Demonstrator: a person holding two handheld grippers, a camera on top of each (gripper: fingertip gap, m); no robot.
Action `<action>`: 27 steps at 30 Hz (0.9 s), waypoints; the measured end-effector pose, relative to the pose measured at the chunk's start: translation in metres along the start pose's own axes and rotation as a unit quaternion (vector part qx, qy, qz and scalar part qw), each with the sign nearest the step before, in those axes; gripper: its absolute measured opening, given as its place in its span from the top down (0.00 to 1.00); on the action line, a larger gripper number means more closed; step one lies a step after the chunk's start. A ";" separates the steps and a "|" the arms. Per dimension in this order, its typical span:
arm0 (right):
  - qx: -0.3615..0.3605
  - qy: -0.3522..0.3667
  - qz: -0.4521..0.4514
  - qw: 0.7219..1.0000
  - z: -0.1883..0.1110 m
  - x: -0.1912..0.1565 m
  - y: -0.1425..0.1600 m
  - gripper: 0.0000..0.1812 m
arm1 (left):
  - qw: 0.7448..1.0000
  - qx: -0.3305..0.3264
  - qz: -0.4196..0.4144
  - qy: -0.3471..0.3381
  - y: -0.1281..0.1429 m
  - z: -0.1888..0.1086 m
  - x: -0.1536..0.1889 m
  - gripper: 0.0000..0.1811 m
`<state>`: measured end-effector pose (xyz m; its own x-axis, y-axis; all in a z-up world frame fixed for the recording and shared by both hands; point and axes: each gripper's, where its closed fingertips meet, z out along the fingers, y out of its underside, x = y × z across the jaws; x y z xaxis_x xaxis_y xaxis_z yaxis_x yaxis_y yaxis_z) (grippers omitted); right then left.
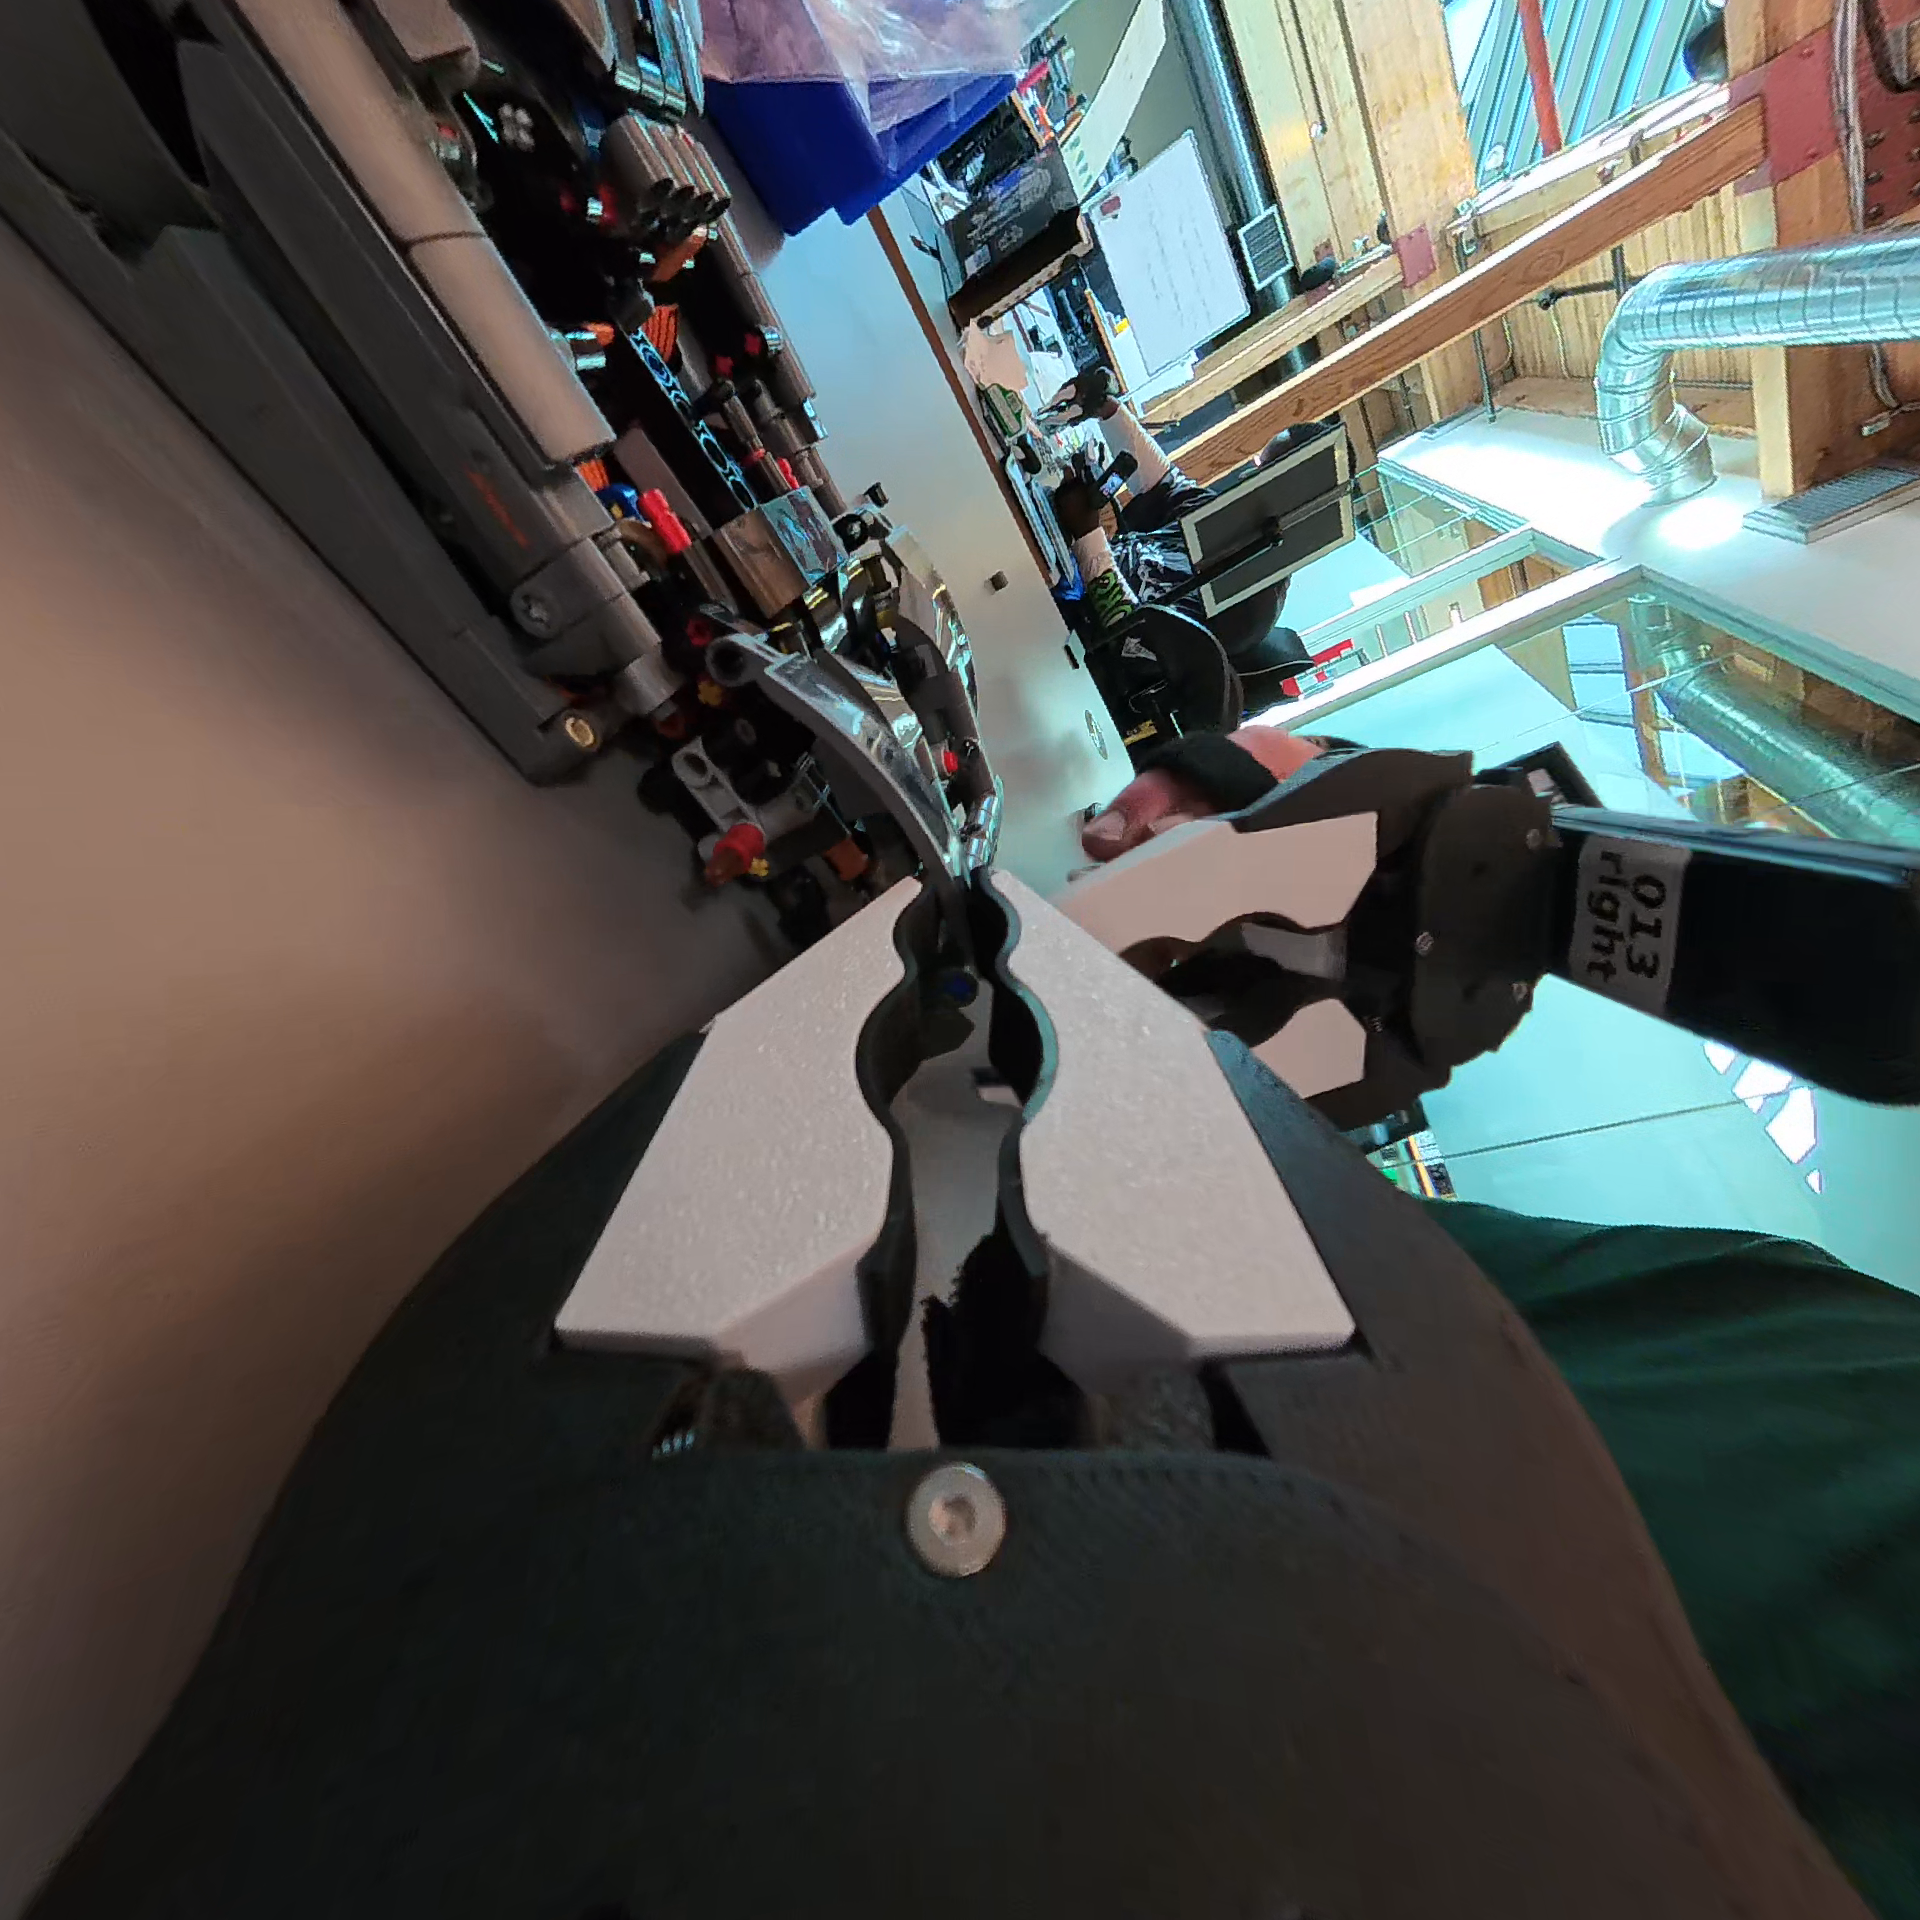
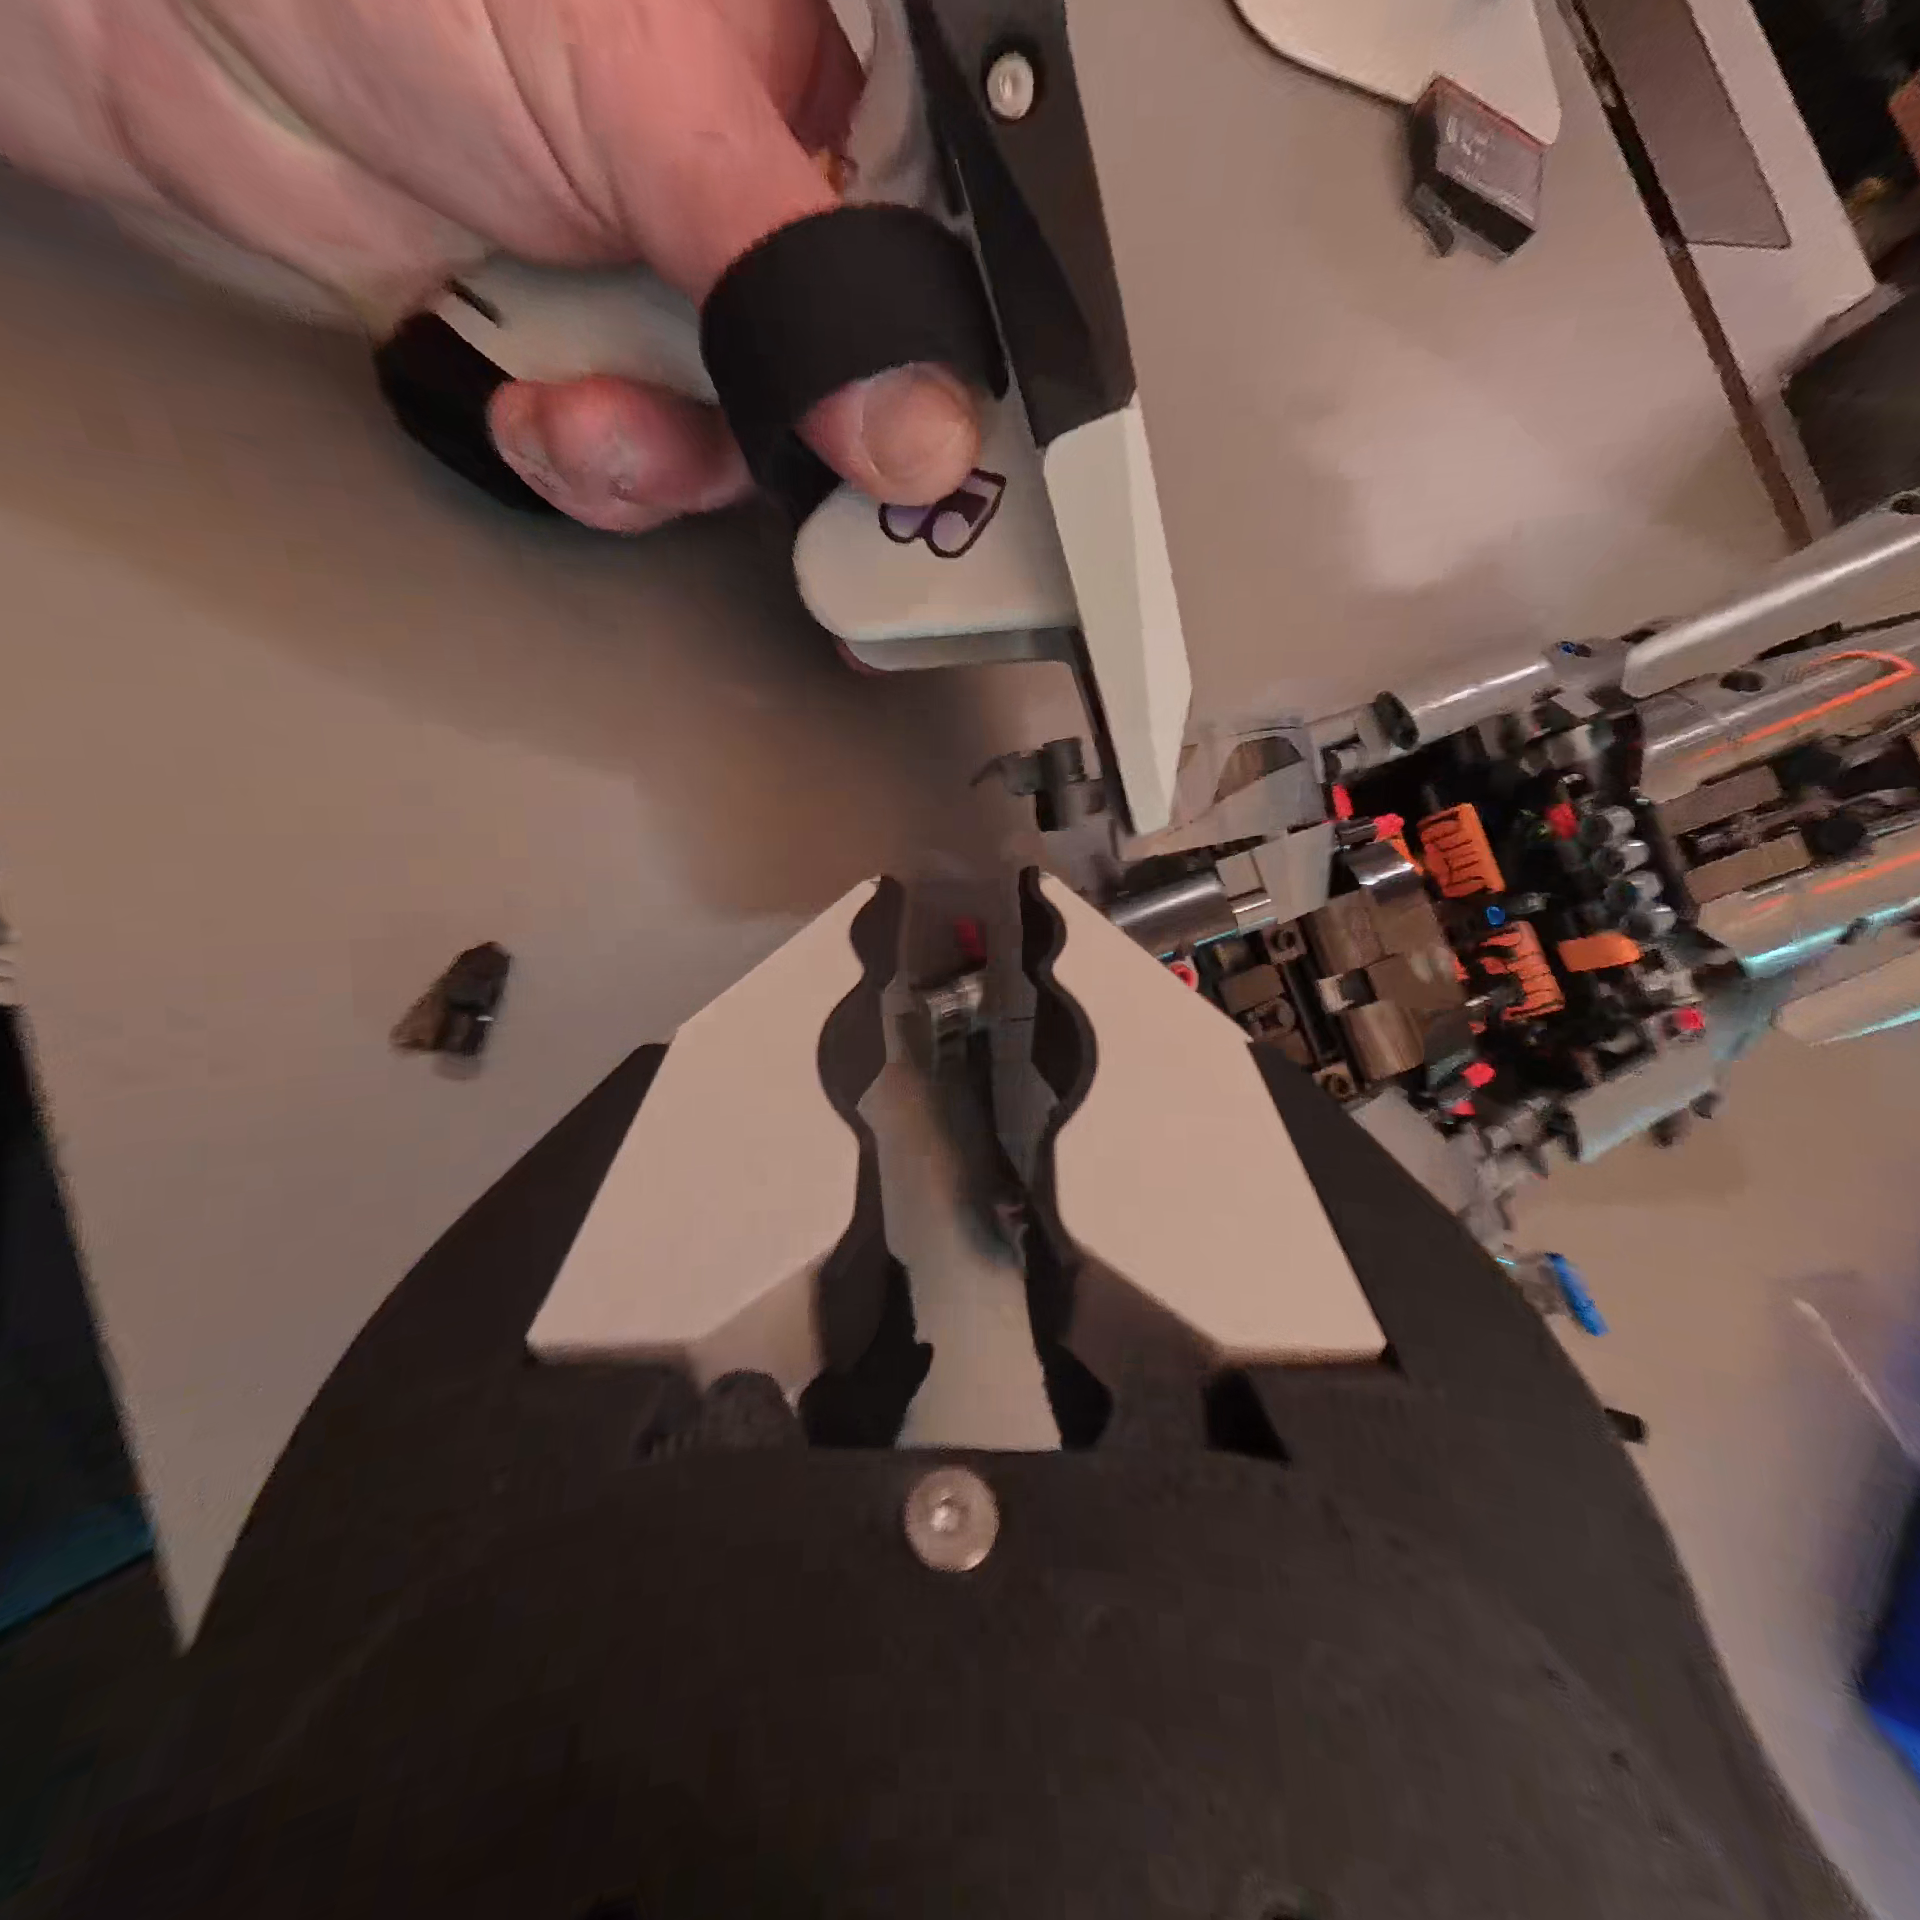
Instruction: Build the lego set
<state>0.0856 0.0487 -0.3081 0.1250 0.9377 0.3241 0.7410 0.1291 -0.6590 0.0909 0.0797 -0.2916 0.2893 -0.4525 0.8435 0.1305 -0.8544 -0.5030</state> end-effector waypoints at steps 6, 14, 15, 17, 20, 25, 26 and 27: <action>-0.038 0.036 -0.044 0.998 0.011 0.012 0.003 0.89 | 1.000 -0.002 0.003 -0.013 0.001 0.002 -0.003 0.99; -0.037 0.047 -0.060 0.996 0.014 0.017 0.001 0.92 | 1.000 0.005 -0.004 -0.013 -0.002 0.001 -0.004 0.99; -0.030 0.050 -0.061 0.996 0.014 0.017 0.000 0.92 | 1.000 0.005 -0.006 -0.012 -0.002 0.001 -0.004 0.99; -0.017 0.054 -0.046 0.997 0.014 0.016 0.000 0.91 | 1.000 0.005 -0.005 -0.012 -0.002 0.001 -0.004 0.99; -0.017 0.073 -0.064 0.995 0.013 0.015 0.001 0.89 | 1.000 0.006 -0.008 -0.010 -0.002 0.001 -0.004 0.99; -0.040 0.126 -0.129 0.983 0.018 0.012 0.002 0.88 | 1.000 0.012 -0.014 -0.003 -0.004 -0.001 -0.003 0.99; -0.039 0.137 -0.137 0.980 0.019 0.014 0.001 0.90 | 1.000 0.012 -0.015 -0.002 -0.004 -0.001 -0.003 0.99; -0.043 0.138 -0.135 0.980 0.020 0.015 0.002 0.91 | 1.000 0.011 -0.015 -0.001 -0.004 -0.001 -0.003 0.99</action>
<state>0.0759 0.0695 -0.3183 0.0809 0.7487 0.6580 0.8225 0.3227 -0.4683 0.0889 0.0843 -0.2919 0.2867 -0.4258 0.8582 0.1605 -0.8618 -0.4812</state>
